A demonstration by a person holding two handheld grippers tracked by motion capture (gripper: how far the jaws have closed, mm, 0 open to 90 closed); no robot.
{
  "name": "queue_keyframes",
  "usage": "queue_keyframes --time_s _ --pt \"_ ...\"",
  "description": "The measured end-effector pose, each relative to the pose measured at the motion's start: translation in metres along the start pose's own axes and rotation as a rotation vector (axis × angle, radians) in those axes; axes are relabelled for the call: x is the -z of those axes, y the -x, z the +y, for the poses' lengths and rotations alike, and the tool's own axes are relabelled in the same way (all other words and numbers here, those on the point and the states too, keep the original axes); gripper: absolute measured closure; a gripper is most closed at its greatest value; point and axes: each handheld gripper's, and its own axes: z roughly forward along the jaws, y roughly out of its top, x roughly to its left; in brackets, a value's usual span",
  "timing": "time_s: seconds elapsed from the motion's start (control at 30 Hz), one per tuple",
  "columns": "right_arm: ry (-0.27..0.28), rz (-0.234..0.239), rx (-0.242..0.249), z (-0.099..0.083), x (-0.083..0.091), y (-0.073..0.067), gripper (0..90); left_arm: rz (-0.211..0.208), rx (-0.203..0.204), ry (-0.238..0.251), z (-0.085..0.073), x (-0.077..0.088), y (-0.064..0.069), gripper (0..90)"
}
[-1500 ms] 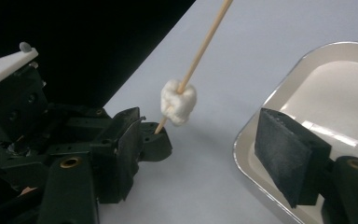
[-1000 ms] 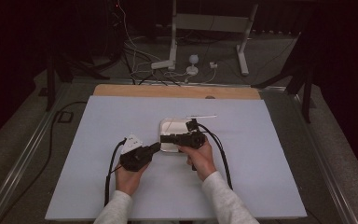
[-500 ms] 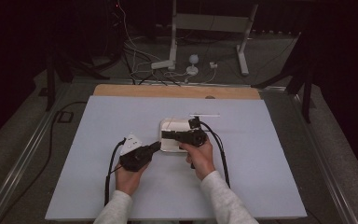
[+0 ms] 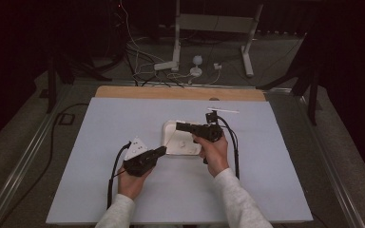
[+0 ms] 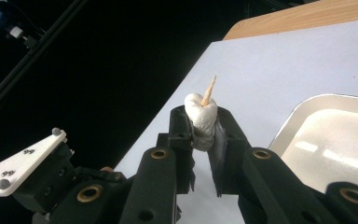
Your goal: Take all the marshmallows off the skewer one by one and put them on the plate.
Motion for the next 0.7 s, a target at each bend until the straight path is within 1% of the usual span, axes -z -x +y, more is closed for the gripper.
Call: queue_keyframes --time_s 0.1,0.2,0.23,0.37,0.5,0.57,0.63,0.7 --pt "0.009 0.002 -0.011 0.0008 -0.0016 0.0007 80.1 0.002 0.002 0.001 -0.0004 0.001 -0.0005 90.0" --pt "0.017 -0.003 -0.012 0.0023 -0.0019 0.0 80.1 -0.002 0.003 0.006 -0.0003 0.002 0.0 90.0" --pt "0.022 -0.009 -0.012 0.0027 -0.0021 -0.0004 80.1 0.002 0.002 0.005 -0.0001 0.0024 0.0003 90.0" --pt "0.035 -0.009 -0.025 0.004 -0.0029 0.0006 80.1 0.005 0.003 0.006 -0.0005 0.004 -0.0007 90.0" --pt "0.044 -0.01 -0.035 0.0045 -0.002 0.0019 80.2 0.005 -0.006 0.003 -0.001 0.0048 -0.0005 90.0" --pt "0.049 -0.014 -0.034 0.0048 -0.0015 0.002 80.3 0.005 -0.002 0.004 -0.0011 0.0054 -0.0012 90.0" --pt "0.056 -0.015 -0.035 0.0052 -0.0013 0.0025 80.3 0.009 -0.012 0.001 -0.001 0.0059 -0.0005 90.0" --pt "0.06 -0.015 -0.041 0.0055 -0.0014 0.003 80.3 0.009 -0.013 -0.001 -0.0013 0.0064 -0.0008 90.0"
